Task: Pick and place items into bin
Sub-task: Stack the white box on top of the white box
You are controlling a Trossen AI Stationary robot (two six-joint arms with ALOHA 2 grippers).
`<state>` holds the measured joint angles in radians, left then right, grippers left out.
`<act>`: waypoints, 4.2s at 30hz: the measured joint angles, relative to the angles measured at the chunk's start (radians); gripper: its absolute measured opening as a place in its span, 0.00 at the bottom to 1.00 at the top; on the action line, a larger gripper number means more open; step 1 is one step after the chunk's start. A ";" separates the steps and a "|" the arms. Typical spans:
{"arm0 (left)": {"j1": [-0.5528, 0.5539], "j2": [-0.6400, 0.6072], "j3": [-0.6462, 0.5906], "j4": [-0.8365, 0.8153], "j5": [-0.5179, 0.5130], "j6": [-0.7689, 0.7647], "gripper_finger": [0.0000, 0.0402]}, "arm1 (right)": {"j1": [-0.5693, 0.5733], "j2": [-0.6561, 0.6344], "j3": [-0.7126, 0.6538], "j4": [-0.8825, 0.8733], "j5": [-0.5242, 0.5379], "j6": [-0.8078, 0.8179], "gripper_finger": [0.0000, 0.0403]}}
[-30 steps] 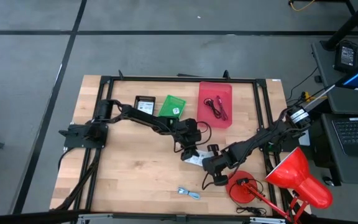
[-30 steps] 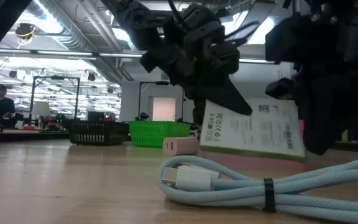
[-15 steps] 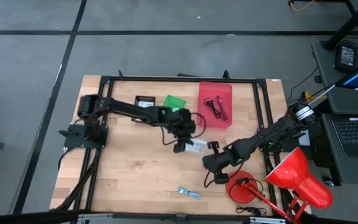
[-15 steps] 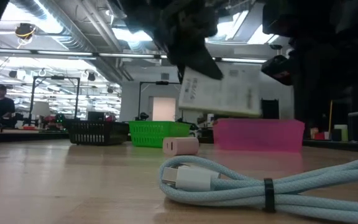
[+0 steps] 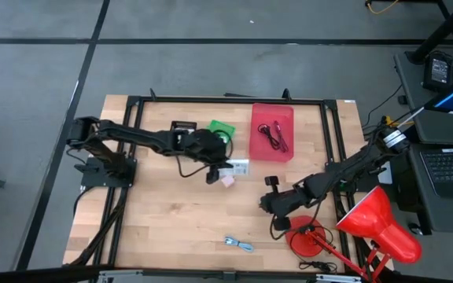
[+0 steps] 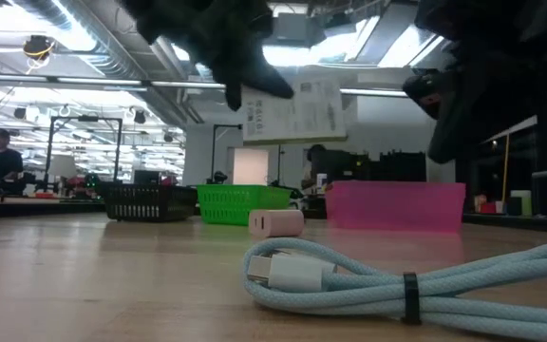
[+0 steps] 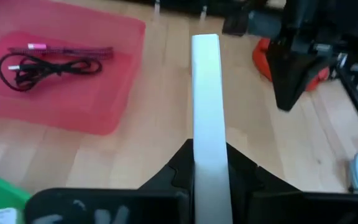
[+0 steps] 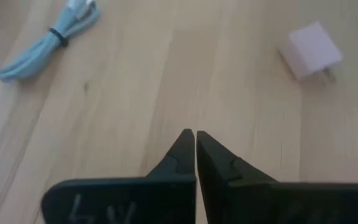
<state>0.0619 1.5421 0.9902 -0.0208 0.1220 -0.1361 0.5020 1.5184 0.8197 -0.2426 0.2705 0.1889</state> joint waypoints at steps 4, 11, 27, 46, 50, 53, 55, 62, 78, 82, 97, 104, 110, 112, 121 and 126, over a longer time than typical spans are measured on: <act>-0.001 -0.030 -0.108 0.134 -0.019 -0.041 0.08 | -0.001 -0.013 -0.060 0.141 -0.002 -0.038 0.00; -0.019 -0.054 -0.219 0.314 -0.045 -0.037 0.08 | -0.007 -0.027 -0.178 0.374 0.007 -0.060 0.00; -0.097 -0.263 -0.398 0.427 -0.264 0.026 0.08 | -0.105 -0.103 -0.375 0.869 0.009 -0.171 0.00; -0.116 -0.364 -0.656 0.751 -0.393 0.027 0.08 | -0.301 -0.099 -0.375 1.075 0.007 -0.181 0.00; -0.115 -0.407 -0.660 0.735 -0.473 0.027 0.08 | -0.338 -0.099 -0.375 1.074 0.007 -0.181 0.00; -0.115 -0.442 -0.660 0.692 -0.557 0.027 0.08 | -0.357 -0.099 -0.375 1.073 0.007 -0.189 0.00; -0.115 -0.463 -0.660 0.643 -0.624 0.015 0.08 | -0.364 -0.099 -0.375 1.073 0.008 -0.189 0.00; -0.115 -0.513 -0.660 0.525 -0.875 -0.070 0.08 | -0.385 -0.099 -0.375 1.073 0.006 -0.216 0.00; -0.153 -0.620 -0.660 0.288 -1.213 -0.292 0.08 | -0.435 -0.099 -0.375 1.073 0.007 -0.221 0.00; -0.153 -0.625 -0.660 0.234 -1.232 -0.391 0.08 | -0.440 -0.099 -0.375 1.074 0.008 -0.220 0.00; -0.153 -0.499 -0.660 0.138 -1.227 -0.702 0.08 | -0.440 -0.099 -0.373 1.172 0.008 -0.228 0.00; -0.153 -0.422 -0.660 0.133 -1.229 -0.850 0.08 | -0.440 -0.098 -0.356 1.170 0.008 -0.224 0.00; -0.153 -0.360 -0.660 0.121 -1.227 -0.937 0.08 | -0.440 -0.098 -0.355 1.167 0.007 -0.224 0.00; -0.153 -0.344 -0.660 0.121 -1.226 -0.959 0.08 | -0.440 -0.098 -0.355 1.167 0.007 -0.224 0.00; -0.153 -0.320 -0.660 0.122 -1.216 -0.980 0.10 | -0.440 -0.098 -0.355 1.167 0.007 -0.224 0.00; -0.153 -0.320 -0.660 0.122 -1.187 -0.980 0.15 | -0.440 -0.098 -0.355 1.167 0.007 -0.224 0.00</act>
<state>-0.0910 1.2221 0.3305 0.1013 -1.0649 -1.1156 0.0620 1.4200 0.4648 0.9241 0.2779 -0.0353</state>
